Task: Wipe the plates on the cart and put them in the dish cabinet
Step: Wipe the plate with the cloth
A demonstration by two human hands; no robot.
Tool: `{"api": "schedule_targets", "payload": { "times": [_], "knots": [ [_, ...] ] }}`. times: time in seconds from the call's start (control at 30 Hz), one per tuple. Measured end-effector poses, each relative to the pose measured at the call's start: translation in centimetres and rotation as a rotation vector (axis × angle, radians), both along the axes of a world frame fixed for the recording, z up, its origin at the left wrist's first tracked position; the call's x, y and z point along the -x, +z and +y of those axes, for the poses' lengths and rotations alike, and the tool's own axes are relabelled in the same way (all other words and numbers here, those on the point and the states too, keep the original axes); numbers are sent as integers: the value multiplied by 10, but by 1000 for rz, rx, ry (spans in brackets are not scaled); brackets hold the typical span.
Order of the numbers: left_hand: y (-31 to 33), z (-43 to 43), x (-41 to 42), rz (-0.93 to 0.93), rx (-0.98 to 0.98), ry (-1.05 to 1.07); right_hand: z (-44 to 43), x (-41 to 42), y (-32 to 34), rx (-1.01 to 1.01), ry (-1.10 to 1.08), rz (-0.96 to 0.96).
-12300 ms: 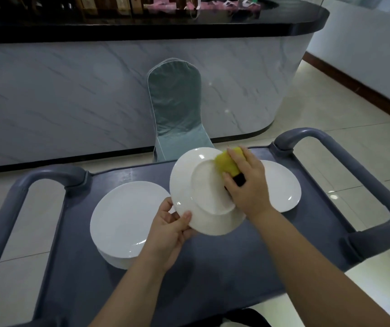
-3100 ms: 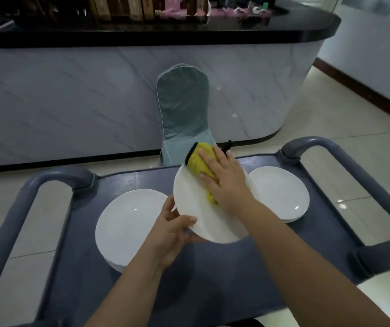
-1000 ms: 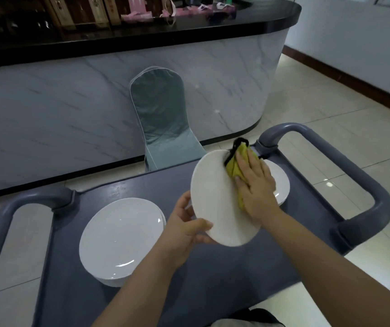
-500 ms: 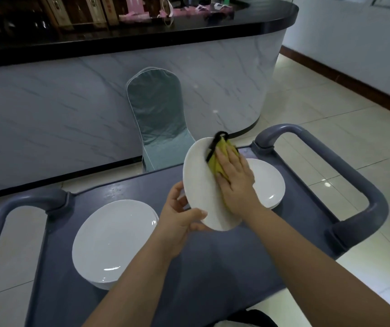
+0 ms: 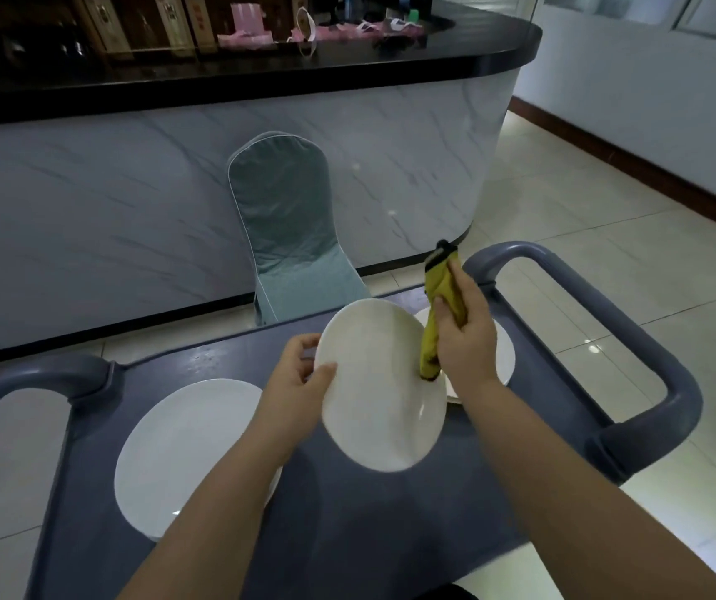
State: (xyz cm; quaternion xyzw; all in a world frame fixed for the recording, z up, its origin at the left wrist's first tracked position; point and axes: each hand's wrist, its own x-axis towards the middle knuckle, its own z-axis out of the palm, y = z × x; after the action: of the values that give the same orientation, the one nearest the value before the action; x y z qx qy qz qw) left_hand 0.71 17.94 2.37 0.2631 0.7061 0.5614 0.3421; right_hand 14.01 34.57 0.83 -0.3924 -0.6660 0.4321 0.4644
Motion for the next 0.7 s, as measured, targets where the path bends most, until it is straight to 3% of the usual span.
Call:
{"api": "schedule_targets", "payload": {
  "times": [0.1, 0.2, 0.3, 0.4, 0.47, 0.6, 0.7],
  "knots": [
    [8, 9, 12, 276, 116, 39, -2, 15, 33, -75, 143, -3],
    [16, 17, 11, 569, 142, -2, -23, 35, 42, -179, 259, -274],
    [21, 17, 15, 697, 122, 2, -35, 39, 43, -266, 333, -528],
    [23, 10, 27, 836, 95, 6, -21, 19, 57, -218, 647, -698],
    [22, 8, 31, 910, 28, -25, -11, 10, 58, -391, 684, -821],
    [22, 12, 30, 1071, -135, -102, -4, 21, 51, -807, 528, -683],
    [22, 16, 32, 1125, -249, -86, -7, 33, 54, -753, 635, -512]
  ]
}}
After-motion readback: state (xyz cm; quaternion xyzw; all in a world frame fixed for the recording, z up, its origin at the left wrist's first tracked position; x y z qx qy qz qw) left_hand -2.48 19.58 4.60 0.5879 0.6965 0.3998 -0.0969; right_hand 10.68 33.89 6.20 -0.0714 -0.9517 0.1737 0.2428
